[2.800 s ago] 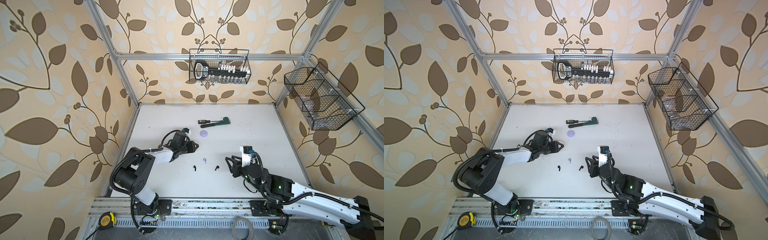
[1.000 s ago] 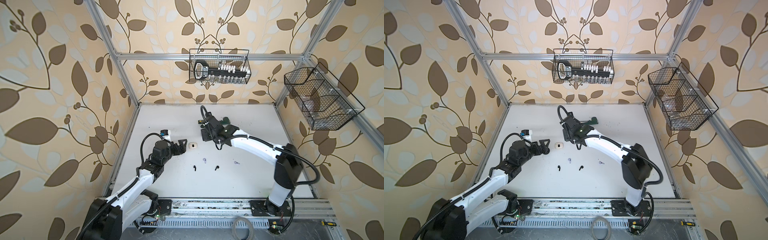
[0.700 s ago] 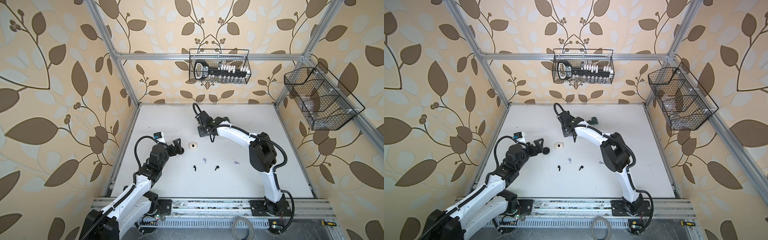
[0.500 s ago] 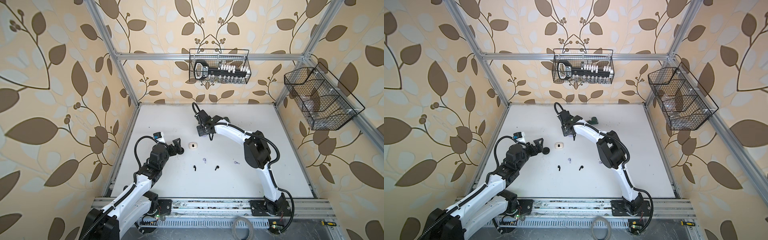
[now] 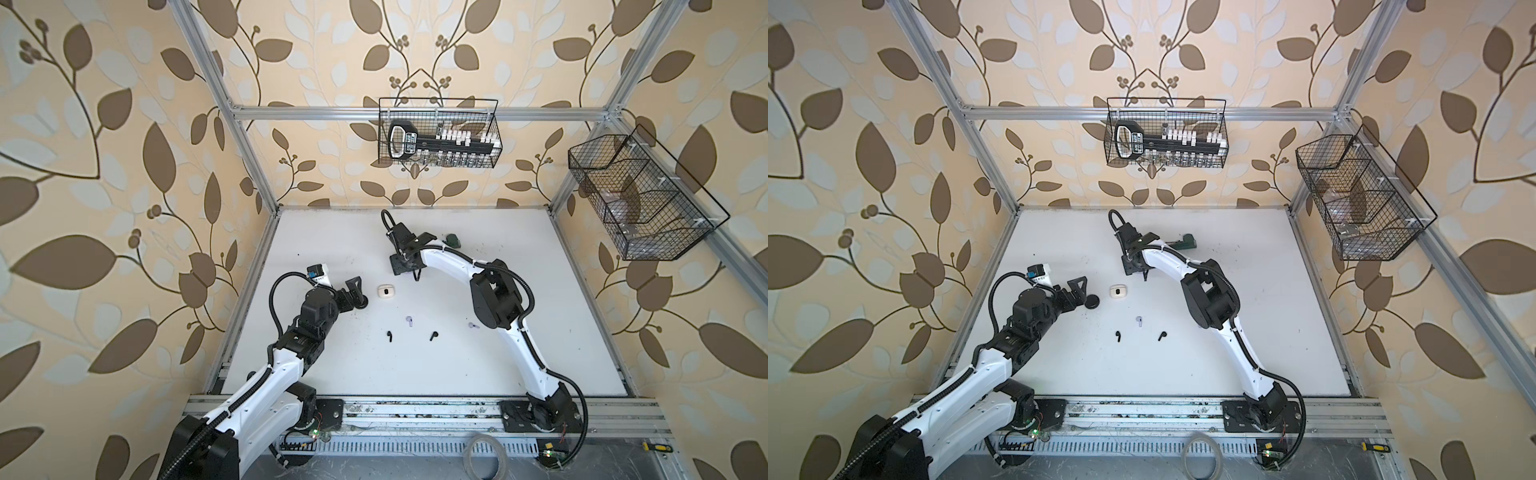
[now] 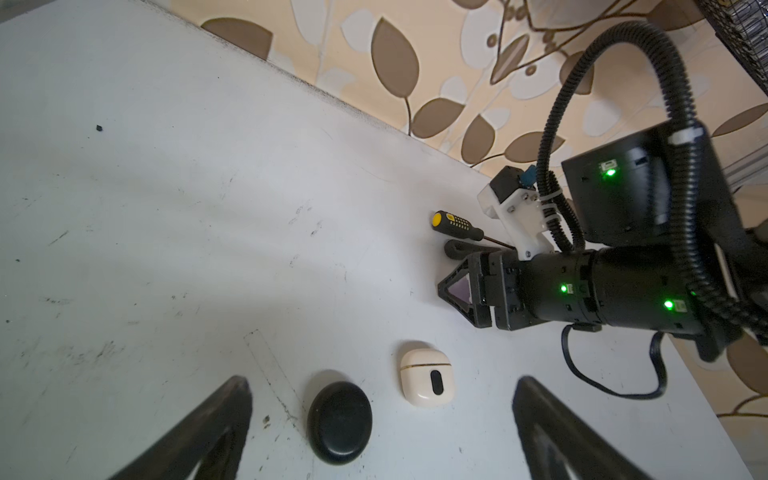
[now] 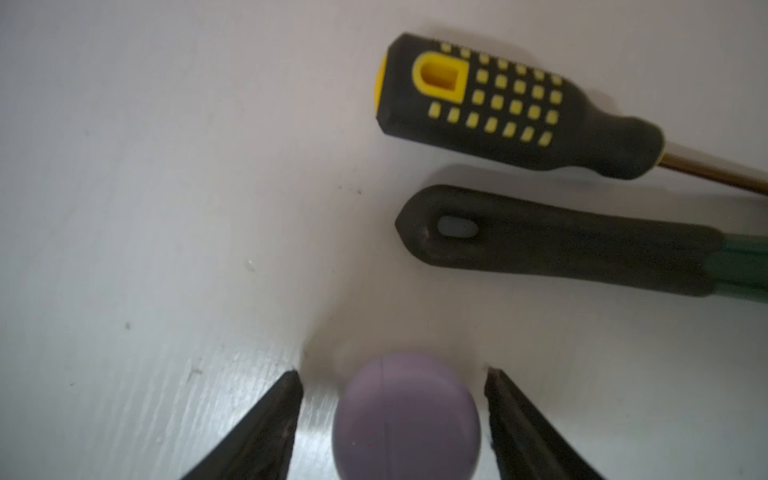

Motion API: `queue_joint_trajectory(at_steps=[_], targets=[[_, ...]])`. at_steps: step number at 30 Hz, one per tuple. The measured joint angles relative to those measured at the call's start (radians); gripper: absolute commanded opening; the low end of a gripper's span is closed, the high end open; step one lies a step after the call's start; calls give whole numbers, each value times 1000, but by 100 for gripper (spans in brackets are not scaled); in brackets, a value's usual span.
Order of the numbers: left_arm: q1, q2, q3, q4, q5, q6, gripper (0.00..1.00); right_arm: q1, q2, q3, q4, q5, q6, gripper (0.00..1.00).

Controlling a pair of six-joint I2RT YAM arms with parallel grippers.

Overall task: Insert the wireless bluetooth earbuds into the charging case
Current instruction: 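Move the right gripper over the lavender round case and lower it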

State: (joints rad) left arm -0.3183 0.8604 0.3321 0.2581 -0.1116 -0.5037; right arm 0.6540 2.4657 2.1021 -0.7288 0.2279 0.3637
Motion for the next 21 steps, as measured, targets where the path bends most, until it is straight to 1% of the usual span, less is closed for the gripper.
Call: queue_joint_trajectory(at_steps=[4, 6, 10, 21], targets=[[0, 0, 0, 0, 0, -1, 99, 0, -3, -17, 20, 0, 10, 62], [0, 0, 0, 0, 0, -1, 99, -1, -30, -70, 56, 2, 15, 59], [0, 0, 0, 0, 0, -2, 99, -3, -122, -234, 123, 8, 35, 54], [0, -8, 0, -1, 1, -3, 99, -14, -383, -661, 285, 30, 119, 49]])
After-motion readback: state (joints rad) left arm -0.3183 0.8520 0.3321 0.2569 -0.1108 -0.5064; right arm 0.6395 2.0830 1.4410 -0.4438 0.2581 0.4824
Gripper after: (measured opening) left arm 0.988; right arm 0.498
